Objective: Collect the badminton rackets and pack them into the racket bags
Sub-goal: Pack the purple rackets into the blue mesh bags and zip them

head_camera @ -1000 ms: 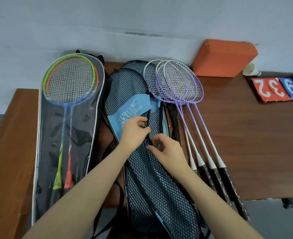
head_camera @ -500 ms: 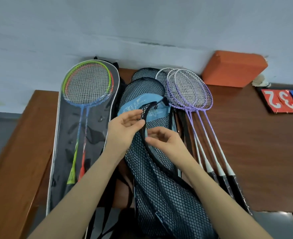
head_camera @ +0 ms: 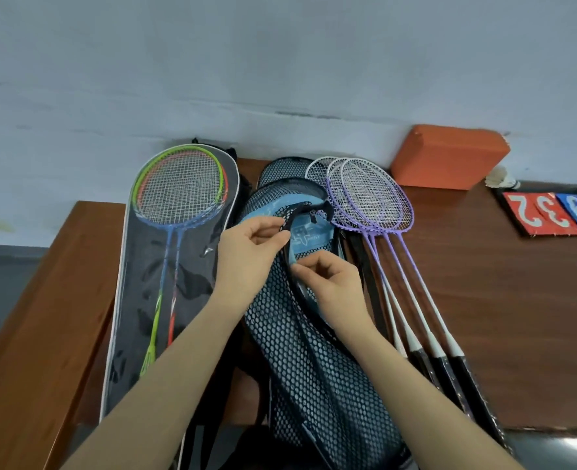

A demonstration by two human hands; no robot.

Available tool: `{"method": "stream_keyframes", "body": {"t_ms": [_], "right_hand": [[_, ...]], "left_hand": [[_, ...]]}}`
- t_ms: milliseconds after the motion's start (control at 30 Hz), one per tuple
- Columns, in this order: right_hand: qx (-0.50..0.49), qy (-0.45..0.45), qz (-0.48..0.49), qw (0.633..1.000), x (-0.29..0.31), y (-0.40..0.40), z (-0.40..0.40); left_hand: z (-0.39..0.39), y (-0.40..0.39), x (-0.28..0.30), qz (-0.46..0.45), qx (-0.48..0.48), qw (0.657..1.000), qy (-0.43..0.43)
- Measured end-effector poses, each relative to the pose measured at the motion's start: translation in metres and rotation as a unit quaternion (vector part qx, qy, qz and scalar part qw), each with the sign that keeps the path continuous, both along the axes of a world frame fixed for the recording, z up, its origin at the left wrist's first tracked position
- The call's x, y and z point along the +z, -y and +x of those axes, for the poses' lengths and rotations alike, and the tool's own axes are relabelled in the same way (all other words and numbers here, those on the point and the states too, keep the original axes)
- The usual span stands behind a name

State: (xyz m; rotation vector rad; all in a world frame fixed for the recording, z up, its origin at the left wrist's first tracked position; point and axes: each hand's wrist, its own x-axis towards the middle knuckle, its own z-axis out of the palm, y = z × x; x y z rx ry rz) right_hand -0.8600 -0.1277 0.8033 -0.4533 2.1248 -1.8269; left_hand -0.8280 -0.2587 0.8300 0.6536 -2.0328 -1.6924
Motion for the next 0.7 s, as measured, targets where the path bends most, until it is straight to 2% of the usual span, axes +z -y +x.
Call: {"method": "stream_keyframes", "body": {"t_ms": [100,200,400,700], "right_hand": [[-0.009,0.020,0.045,0.999,-0.021,0.005,0.003],[-0.043,0.020,0.087,0.995,-0.047,0.007,0.006],[-0.069,0.046,0.111,0.990,-0.066,0.002,0.009],[-0.101,0.050,0.112,0.987,-0.061,-0.007,0.007]], "left_hand": [[0.003,0.000,-0.025,-0.022,0.029,0.998,0.050],[0.009,-0.005,-0.052,-0.067,0.019,0.994,0.087],[0.021,-0.013,-0.084,-0.058,-0.021,0.994,0.087],[0.036,-0.011,-0.087,-0.048,-0.047,0.997,0.033]]}}
